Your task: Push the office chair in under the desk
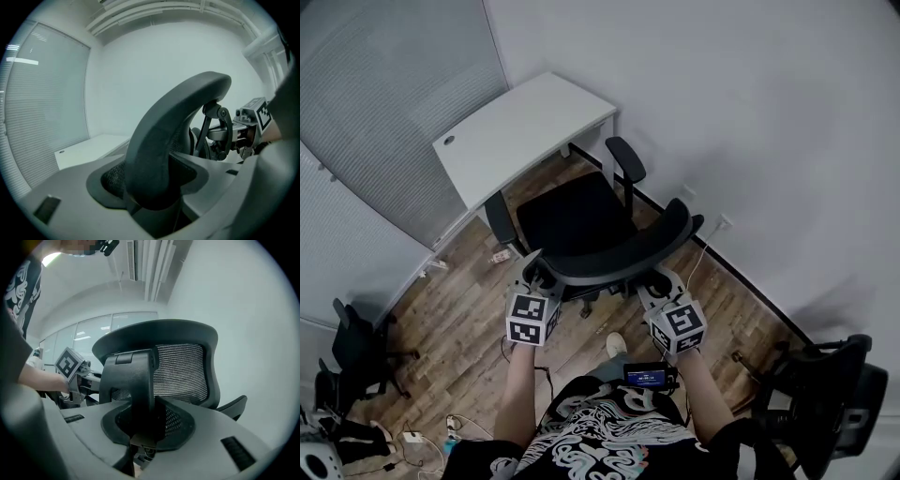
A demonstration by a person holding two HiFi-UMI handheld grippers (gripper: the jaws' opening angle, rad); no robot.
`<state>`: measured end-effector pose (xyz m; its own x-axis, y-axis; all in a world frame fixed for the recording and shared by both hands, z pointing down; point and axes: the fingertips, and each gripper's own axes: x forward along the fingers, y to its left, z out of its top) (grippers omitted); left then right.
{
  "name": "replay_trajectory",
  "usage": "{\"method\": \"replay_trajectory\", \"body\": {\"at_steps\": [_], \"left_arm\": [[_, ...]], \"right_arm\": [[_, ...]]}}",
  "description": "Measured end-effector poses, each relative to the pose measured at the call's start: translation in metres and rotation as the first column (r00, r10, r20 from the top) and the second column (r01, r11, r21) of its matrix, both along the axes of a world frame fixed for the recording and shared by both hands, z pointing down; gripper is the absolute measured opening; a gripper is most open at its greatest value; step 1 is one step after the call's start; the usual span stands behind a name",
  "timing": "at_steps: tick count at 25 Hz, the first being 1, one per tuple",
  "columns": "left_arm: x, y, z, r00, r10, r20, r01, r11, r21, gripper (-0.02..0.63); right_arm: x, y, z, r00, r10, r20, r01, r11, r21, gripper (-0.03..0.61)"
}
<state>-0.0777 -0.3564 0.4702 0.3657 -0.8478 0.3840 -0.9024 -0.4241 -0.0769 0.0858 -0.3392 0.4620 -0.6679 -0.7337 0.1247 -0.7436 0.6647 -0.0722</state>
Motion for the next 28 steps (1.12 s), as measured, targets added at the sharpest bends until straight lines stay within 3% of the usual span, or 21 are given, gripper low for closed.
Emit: {"method": "replay_trajectory", "body": {"at_steps": [13, 28], "left_arm": [[0.027, -0.029, 0.001, 0.998, -0.059, -0.021, 0.059, 0.998, -0.008, 0.262], [0.056, -0.072, 0.004, 0.990, -0.063, -0.129, 0.053, 0.995, -0.081, 0.236]], "right_arm": [[0.029, -0.047, 0.004, 1.000, 0.002, -0.017, -0.003, 0.999, -0.037, 0.075], [0.058, -0.108, 0.003, 1.000, -0.014, -0.008, 0.013, 0.999, -0.050, 0.072]]}}
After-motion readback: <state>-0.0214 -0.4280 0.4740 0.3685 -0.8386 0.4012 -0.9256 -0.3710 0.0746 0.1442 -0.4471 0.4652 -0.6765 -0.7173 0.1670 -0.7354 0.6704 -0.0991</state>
